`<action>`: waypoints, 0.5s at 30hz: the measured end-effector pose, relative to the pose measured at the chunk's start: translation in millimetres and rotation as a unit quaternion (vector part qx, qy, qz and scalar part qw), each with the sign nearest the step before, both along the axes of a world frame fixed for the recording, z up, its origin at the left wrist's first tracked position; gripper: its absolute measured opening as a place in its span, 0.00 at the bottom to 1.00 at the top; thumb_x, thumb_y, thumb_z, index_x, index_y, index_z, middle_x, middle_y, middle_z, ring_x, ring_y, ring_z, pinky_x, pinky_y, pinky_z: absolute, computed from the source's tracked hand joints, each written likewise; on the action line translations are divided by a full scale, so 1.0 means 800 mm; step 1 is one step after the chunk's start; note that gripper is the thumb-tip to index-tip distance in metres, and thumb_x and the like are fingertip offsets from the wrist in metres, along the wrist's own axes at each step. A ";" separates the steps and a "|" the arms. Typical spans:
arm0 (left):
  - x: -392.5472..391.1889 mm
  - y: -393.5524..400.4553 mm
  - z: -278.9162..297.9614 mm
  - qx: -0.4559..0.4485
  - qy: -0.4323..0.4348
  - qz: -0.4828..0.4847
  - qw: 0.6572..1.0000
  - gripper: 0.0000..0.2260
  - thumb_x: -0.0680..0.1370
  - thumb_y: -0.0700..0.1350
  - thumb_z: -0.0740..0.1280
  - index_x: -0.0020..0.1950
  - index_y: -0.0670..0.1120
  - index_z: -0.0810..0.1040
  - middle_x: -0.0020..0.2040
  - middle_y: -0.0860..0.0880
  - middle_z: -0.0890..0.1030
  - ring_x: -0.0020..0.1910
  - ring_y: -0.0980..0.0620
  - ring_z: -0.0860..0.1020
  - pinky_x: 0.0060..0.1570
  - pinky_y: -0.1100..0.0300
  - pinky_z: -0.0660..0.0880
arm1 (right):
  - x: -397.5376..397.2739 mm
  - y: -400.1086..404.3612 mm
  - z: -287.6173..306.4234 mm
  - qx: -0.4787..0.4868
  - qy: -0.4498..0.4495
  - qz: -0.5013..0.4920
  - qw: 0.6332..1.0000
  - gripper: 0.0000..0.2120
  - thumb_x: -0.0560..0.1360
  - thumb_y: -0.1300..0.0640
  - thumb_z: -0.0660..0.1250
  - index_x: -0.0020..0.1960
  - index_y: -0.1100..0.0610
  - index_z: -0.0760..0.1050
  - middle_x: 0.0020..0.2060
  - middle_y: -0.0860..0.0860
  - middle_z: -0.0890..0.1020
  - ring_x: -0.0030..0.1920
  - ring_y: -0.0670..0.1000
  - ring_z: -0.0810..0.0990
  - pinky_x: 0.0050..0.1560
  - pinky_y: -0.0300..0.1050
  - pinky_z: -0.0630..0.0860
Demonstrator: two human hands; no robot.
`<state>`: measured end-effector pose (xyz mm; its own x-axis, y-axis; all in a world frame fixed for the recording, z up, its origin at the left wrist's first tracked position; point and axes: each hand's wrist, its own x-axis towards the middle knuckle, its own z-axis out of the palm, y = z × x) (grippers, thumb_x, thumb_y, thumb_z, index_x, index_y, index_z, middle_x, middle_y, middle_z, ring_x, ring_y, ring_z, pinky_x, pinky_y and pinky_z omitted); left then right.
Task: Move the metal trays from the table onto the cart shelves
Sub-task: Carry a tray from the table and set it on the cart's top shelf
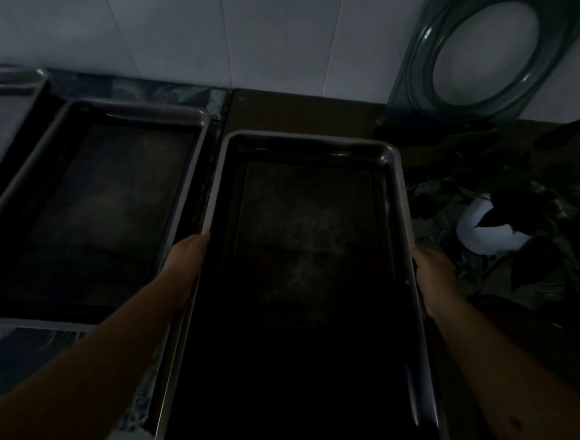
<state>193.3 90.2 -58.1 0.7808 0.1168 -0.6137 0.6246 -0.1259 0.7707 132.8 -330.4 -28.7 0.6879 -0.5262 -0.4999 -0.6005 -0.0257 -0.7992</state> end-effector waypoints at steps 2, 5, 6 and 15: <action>-0.021 0.010 -0.001 -0.002 -0.005 -0.003 1.000 0.18 0.78 0.57 0.66 0.53 0.44 0.85 0.42 0.42 0.86 0.40 0.44 0.85 0.38 0.51 0.81 | -0.024 0.003 0.012 0.008 0.003 -0.001 1.000 0.15 0.76 0.49 0.66 0.34 0.55 0.77 0.33 0.55 0.79 0.35 0.56 0.79 0.37 0.45 0.74; -0.053 0.015 -0.005 0.045 -0.060 -0.023 0.997 0.17 0.81 0.55 0.63 0.56 0.45 0.83 0.41 0.48 0.86 0.38 0.53 0.84 0.35 0.61 0.78 | -0.040 0.004 0.022 0.017 0.001 0.008 1.000 0.14 0.78 0.50 0.64 0.37 0.56 0.78 0.37 0.56 0.78 0.38 0.57 0.78 0.39 0.47 0.73; -0.061 0.015 -0.002 0.055 -0.066 -0.020 0.996 0.16 0.80 0.55 0.63 0.54 0.46 0.84 0.40 0.49 0.86 0.37 0.53 0.84 0.34 0.61 0.78 | -0.039 0.006 0.025 0.021 0.001 0.019 1.000 0.13 0.78 0.49 0.64 0.40 0.56 0.79 0.39 0.56 0.79 0.40 0.57 0.79 0.40 0.48 0.75; -0.187 0.054 0.043 0.042 -0.058 0.162 0.984 0.14 0.80 0.56 0.66 0.52 0.47 0.85 0.44 0.41 0.86 0.40 0.45 0.85 0.39 0.53 0.80 | 0.007 0.068 0.039 0.018 -0.033 0.179 0.983 0.12 0.75 0.50 0.65 0.43 0.57 0.81 0.42 0.60 0.82 0.41 0.57 0.81 0.42 0.51 0.75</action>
